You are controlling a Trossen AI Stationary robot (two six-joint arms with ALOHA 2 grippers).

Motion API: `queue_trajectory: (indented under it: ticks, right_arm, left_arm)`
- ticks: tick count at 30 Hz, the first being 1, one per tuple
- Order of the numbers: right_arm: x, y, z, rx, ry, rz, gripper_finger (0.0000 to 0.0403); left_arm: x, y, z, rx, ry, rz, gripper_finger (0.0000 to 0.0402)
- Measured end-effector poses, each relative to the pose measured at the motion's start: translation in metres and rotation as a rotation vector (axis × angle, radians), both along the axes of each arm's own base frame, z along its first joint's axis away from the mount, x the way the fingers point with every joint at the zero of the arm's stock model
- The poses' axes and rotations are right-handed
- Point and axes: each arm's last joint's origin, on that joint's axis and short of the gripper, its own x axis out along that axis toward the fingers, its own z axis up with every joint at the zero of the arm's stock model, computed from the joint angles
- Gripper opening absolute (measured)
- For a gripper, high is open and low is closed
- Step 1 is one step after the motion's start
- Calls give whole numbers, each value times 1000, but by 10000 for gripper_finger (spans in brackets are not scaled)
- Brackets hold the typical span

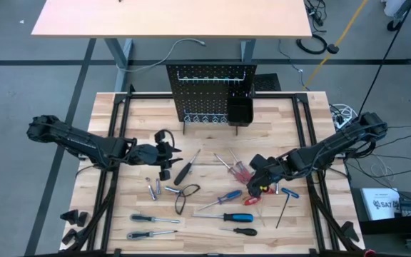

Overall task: Hang tools onto peg board
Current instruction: Hang the bottom right black screwdriver on the peg board

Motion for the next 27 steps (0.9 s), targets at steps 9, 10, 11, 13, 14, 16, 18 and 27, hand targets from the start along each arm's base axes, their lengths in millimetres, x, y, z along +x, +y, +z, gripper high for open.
queue_trajectory:
  ticks: [9,10,11,13,14,16,18,27]
  right_arm:
    - [-6,-1,-3,54,71,-141,228]
    - [-6,-2,-3,50,80,-146,228]
    - [-6,-4,-1,44,92,-151,228]
    - [-6,-6,4,32,111,-161,228]
    - [-6,-7,9,21,114,-158,228]
    - [-4,-10,15,-26,106,-152,228]
    - [-2,-11,17,-86,69,-155,228]
    - [23,-6,-20,-317,128,-69,228]
  left_arm:
    - [-4,1,1,4,-24,21,146]
    - [-4,0,0,2,-32,21,146]
    - [-5,0,-2,-1,-44,20,146]
    - [-8,-2,-8,-10,-73,10,145]
    - [-9,-3,-12,-21,-85,10,145]
    - [-12,-3,-21,-28,-98,21,145]
    - [-14,-2,-27,-29,-118,45,145]
    - [-14,-2,-30,-15,-178,43,145]
